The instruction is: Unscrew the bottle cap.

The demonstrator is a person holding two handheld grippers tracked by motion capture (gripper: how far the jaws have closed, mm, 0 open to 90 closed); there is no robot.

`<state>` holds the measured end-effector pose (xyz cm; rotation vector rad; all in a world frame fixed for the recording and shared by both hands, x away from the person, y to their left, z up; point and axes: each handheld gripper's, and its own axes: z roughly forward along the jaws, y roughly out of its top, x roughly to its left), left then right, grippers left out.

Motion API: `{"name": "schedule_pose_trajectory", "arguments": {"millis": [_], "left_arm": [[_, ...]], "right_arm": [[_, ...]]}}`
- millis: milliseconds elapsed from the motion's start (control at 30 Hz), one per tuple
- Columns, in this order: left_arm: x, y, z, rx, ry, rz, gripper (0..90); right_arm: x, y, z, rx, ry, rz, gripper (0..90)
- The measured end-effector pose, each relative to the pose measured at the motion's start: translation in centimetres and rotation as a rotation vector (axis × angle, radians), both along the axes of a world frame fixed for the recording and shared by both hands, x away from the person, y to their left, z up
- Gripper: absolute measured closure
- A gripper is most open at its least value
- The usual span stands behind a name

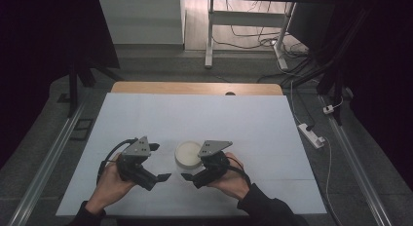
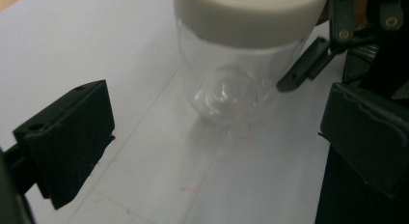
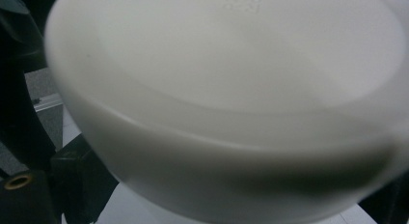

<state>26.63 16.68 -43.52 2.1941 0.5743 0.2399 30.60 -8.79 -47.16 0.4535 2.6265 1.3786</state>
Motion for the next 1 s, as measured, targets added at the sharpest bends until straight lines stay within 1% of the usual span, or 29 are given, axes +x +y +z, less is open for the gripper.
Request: {"name": "schedule_pose_trajectory", "arguments": {"millis": [133,167,267,333,367,433,467,567,667,767,833,867,900,1000], "left_arm": [[0.7,-0.8,0.2,-0.018,0.007,-0.028,0.0],[0.7,-0.8,0.2,-0.018,0.007,-0.028,0.0],[1.4,-1.4,0.4,-0.049,0.013,-0.059,0.0],[1.7,-1.6,0.5,-0.063,0.016,-0.076,0.0],[1.7,-1.6,0.5,-0.063,0.016,-0.076,0.0],[2.1,-1.9,0.5,-0.068,0.023,-0.095,0.0],[2.3,-2.3,0.5,-0.072,0.034,-0.108,0.0],[2.8,-2.8,0.4,-0.076,0.050,-0.140,0.0],[3.2,-3.5,0.4,-0.078,0.054,-0.184,0.0],[3.4,-4.1,0.5,-0.063,0.037,-0.242,0.0],[3.5,-4.5,0.5,-0.048,0.025,-0.265,0.0],[3.5,-4.5,0.5,-0.048,0.025,-0.265,0.0],[3.6,-4.7,0.5,-0.040,0.022,-0.289,0.0],[3.7,-4.6,0.3,-0.054,0.040,-0.311,0.0]], "right_arm": [[0.0,0.0,0.0,-0.002,-0.002,0.001,6.8],[0.0,0.0,0.0,-0.002,-0.002,0.002,6.8],[-0.1,0.1,0.0,-0.003,-0.004,0.003,6.8],[-0.1,0.1,0.0,-0.004,-0.006,0.006,6.8],[-0.1,0.1,0.0,-0.006,-0.007,0.006,6.9],[-0.1,0.1,0.0,-0.008,-0.010,0.011,6.8],[-0.1,0.1,0.0,-0.009,-0.010,0.011,6.8],[-0.2,0.2,-0.1,-0.010,-0.009,0.016,6.8],[-0.3,0.3,-0.1,-0.012,-0.010,0.023,6.8],[-0.4,0.3,-0.1,-0.011,-0.011,0.032,6.8],[-0.4,0.3,0.0,-0.007,-0.009,0.042,6.8],[-0.5,0.3,0.0,-0.006,-0.008,0.048,6.8],[-0.5,0.4,0.0,-0.007,-0.007,0.056,6.8],[-0.7,0.5,0.0,-0.008,-0.005,0.077,6.8]]}}
